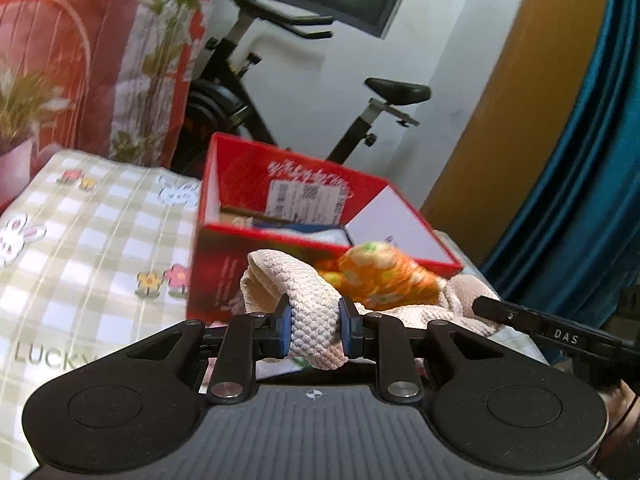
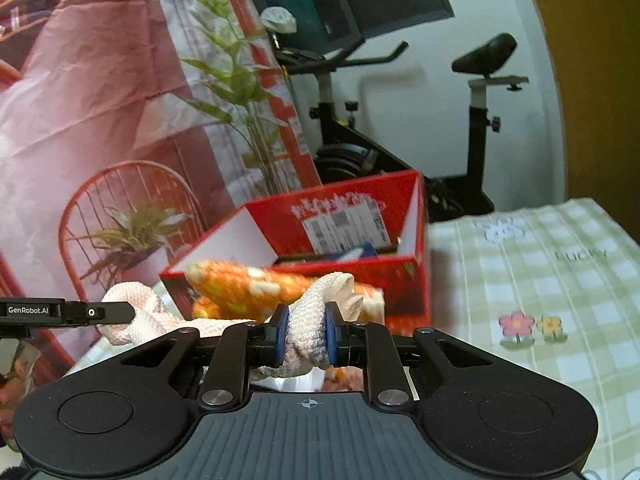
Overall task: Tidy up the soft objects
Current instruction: 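Lift the cream towel with both tools and carry it into the red box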
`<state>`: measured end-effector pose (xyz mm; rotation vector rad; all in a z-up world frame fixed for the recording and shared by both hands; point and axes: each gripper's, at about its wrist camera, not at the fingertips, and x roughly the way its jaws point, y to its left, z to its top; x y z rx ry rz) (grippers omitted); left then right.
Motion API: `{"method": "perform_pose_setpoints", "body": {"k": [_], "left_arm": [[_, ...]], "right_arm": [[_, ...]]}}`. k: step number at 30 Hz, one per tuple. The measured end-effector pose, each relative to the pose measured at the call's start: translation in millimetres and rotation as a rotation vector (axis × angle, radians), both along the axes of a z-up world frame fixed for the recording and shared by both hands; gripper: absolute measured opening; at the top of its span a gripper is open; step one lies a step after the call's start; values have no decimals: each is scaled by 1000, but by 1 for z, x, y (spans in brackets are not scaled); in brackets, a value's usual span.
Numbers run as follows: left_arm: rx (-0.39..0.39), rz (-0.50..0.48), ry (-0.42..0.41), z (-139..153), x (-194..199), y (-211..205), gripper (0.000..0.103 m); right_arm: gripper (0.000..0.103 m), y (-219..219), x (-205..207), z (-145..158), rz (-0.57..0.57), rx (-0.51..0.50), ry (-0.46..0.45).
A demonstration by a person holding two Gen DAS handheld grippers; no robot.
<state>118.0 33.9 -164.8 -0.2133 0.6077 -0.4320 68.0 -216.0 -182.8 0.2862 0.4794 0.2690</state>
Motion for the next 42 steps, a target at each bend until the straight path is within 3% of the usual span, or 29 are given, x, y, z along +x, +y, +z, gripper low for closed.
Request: {"method": "perform_pose_setpoints", "body": {"k": [15,18,22,26,32,42], "left_arm": [[-17,-26,-101,55,24,-1,25],[-18,-1,-103,57,40,-1,25],[15,28,-121,57,63,-9,25],[94,46,-133,53,88,-25,25],[195,37,-126,35,115,-44,25],[251,20,-7,1,150,-52,25]], "right_arm": [[17,0,30,67,68,-38,-87],[17,3,48,77,74,-76,-111],[17,20,74,84,80,-221,-168],[17,35,106,77,72,-316,-161],[17,46,145,53,60,-373,-102],[17,47,175,13,58,-392,19]]}}
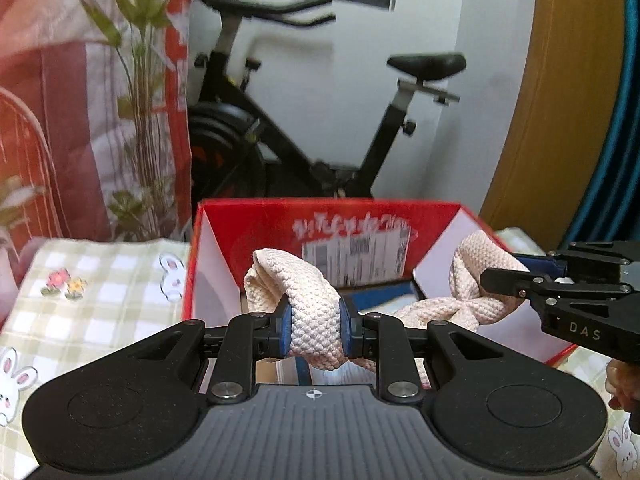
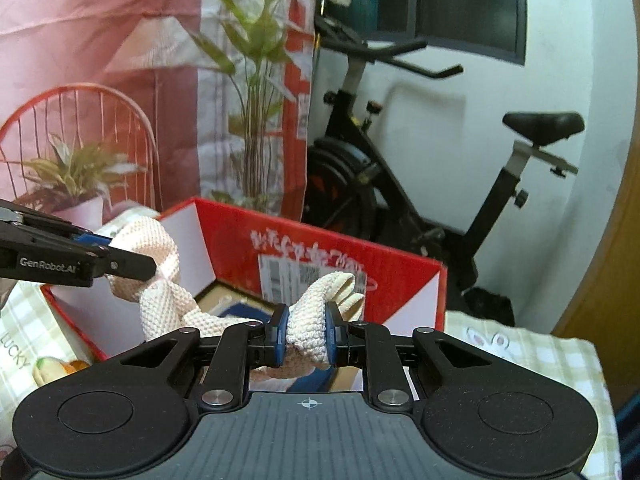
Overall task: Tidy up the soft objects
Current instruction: 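Lift the cream towel with both tools and carry it into the red box, then open both tools to release the cream towel inside the box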
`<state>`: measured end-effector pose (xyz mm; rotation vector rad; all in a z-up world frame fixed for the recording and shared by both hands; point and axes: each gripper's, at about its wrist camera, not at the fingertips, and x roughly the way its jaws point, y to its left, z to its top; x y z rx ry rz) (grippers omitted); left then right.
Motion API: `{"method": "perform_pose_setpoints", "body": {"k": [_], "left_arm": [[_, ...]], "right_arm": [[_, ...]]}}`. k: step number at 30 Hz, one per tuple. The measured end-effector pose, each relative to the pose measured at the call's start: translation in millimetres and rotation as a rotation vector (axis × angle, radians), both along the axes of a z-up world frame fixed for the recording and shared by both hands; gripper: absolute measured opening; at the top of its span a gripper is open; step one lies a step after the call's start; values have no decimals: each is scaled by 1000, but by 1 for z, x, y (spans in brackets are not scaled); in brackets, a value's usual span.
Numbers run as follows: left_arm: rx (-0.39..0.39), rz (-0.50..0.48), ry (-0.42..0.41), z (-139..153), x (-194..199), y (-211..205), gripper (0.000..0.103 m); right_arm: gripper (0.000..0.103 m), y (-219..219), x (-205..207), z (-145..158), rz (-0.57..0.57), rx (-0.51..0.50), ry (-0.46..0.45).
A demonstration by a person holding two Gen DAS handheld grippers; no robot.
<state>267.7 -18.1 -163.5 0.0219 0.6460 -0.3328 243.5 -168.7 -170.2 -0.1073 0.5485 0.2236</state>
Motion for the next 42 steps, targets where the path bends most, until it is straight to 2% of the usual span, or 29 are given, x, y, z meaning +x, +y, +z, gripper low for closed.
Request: {"method": "perform_pose_setpoints", "body": {"k": [5,9,12,13,14,16,19,21,23,27,31,37,42], "left_arm": [[7,-34,65,-16,1,-1,25],[-18,-39,103,-20,3,1,26],[-30,-36,98,-18,2,4,31],[-46,-36,92,-16,1,6,38],[-61,-33,89,-13,0,7,45],[-92,-14,74,-6,-3,13,51],[-156,-4,44,4,-13,24,52],[-171,4,24,10,-23,30,53],[-182,10,3,14,-35,36,53],[-174,3,-31,20,-61,42,53],[-159,-5,-24,18,-86,47,53],[-187,0,35,-1,-116,54,53],[-210,21,104,-24,-127,53,53]], "right_arm": [[17,0,1,-13,9,7,45],[18,0,0,-18,5,27,69],[21,1,-1,-18,-7,24,73],[21,0,-1,-17,-14,26,67],[24,-1,-3,-16,-23,27,56],[28,-2,-9,-11,-40,24,20],[36,-6,-18,-3,-48,33,-23],[51,-8,-28,2,-56,47,-57],[60,-10,-39,7,-94,51,-100],[60,-17,-65,14,-122,93,-159],[60,-23,-95,16,-129,146,-180],[59,-25,-140,7,-121,194,-173],[58,-22,-163,-11,-131,253,-105]]}}
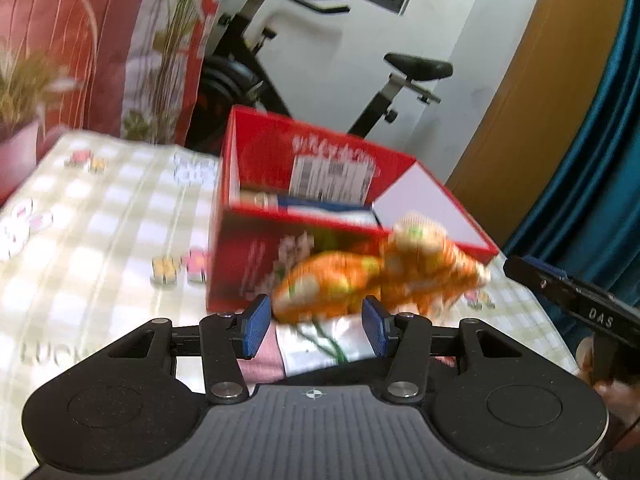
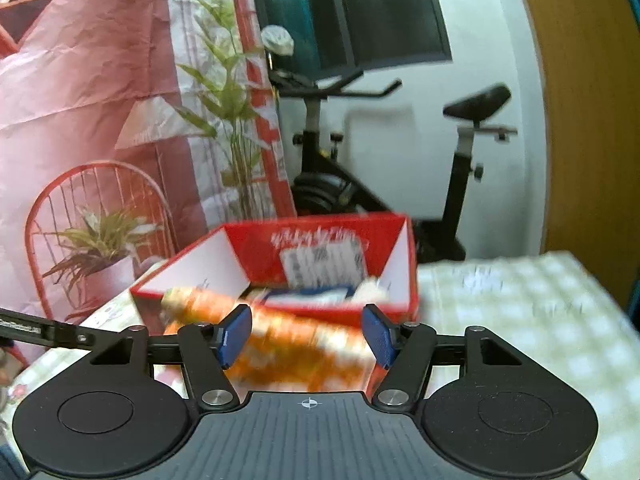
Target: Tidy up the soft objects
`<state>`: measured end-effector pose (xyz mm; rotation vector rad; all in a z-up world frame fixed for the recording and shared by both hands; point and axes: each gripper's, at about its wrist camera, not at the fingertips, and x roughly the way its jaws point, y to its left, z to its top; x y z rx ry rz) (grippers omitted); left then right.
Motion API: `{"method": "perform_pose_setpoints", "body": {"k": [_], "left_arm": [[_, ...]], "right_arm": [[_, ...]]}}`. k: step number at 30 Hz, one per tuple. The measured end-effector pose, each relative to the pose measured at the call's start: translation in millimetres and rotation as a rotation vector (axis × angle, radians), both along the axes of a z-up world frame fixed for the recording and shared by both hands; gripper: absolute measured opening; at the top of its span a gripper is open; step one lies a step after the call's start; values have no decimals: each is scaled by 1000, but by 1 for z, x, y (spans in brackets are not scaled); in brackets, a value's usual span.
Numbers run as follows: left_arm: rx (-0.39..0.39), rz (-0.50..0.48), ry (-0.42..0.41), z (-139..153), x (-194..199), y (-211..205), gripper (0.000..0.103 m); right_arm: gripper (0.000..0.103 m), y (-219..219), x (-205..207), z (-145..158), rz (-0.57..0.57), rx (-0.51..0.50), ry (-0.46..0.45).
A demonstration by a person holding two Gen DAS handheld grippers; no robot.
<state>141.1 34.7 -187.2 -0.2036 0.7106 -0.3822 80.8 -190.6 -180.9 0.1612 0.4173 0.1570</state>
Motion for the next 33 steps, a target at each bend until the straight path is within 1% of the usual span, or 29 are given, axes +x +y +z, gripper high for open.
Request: {"method": "perform_pose_setpoints", "body": {"k": [4,10,14,19,24,28,33], "left_arm": [[-12,14,47,-18,-6,-2,53],[18,40,104,-41,-11,-2,53],[3,66,144,-56,-16,3,53],[-14,95,180,-68,-17,9,53],[-50,113,205,-76,-17,14,53],[-109,130,242,-81,-18,18,53],[-134,143,262,-84,-18,19,55]], "right_arm": [[58,12,-11,-24,8,11,67],[60,28,-16,-54,40,3,170],[60,34,-18,-69,57,4,207],[60,30,-15,-87,46,21,249],[60,24,-18,-100,40,40,248],[60,25,-18,-103,54,18,233],[61,23,-18,-105,58,19,229]]}}
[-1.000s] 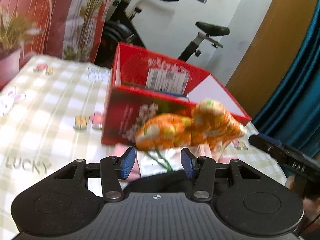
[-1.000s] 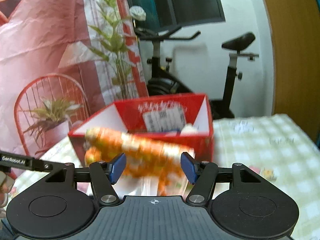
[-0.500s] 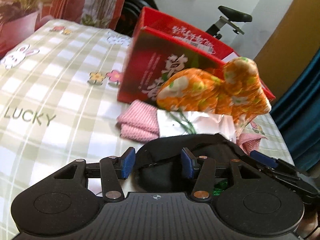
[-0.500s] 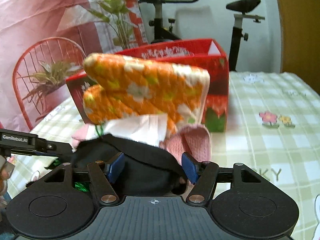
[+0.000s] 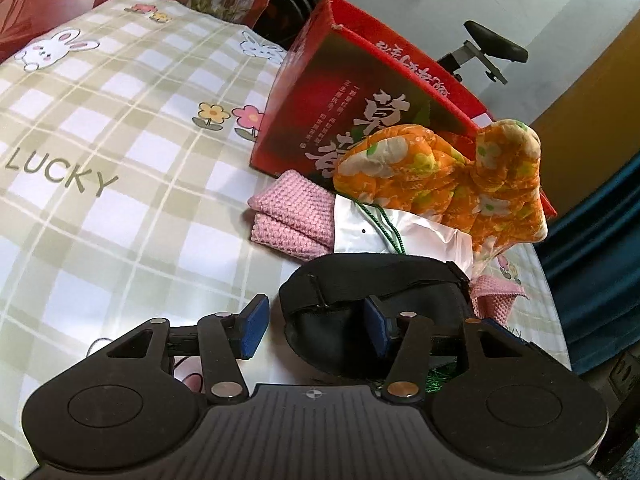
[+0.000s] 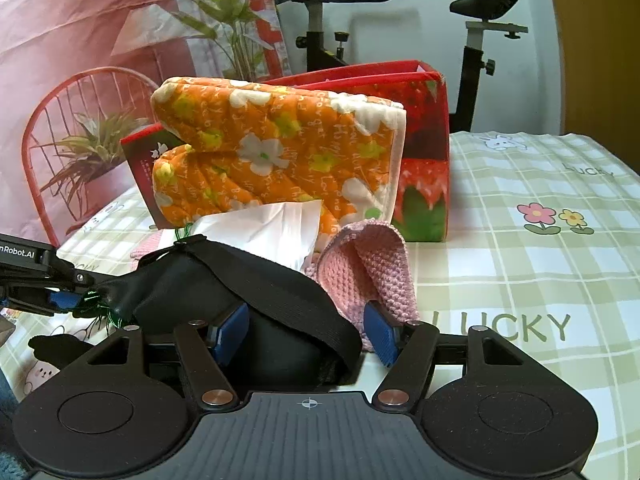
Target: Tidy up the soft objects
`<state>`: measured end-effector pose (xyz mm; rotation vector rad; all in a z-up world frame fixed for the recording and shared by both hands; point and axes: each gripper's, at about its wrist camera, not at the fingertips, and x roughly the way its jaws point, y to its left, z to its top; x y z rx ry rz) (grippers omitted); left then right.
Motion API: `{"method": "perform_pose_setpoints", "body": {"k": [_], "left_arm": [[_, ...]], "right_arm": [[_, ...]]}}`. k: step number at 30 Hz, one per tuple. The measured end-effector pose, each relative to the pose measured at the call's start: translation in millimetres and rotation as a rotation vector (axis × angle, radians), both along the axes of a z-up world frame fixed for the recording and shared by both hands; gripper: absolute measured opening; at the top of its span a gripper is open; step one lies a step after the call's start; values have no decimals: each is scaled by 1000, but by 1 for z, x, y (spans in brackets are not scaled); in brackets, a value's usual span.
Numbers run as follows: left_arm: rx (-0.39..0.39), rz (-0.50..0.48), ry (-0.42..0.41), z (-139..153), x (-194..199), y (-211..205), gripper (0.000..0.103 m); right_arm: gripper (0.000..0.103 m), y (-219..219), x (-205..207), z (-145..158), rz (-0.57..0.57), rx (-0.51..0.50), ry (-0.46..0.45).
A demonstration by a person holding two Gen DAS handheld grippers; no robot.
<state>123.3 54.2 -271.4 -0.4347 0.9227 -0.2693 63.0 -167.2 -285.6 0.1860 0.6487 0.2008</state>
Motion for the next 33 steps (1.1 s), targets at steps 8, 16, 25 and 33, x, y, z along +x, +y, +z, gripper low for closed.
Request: {"method": "perform_pose_setpoints", "body": {"k": [8,16,25,33], "left_arm": [[-118,37,33,-9,2,7,58],[-232,48,53,-18,3,6,53],[-104,44,-26,-4,-2,10,20],[-24,7,-56,1,-5,3,20]], "right_arm": [[61,0,0,-1,4,3,-6],[62,1,0,-1,3,5,-5],[81,0,1,4,-46,-7,20],[87,-2,-1,7,-47,28,28]]}}
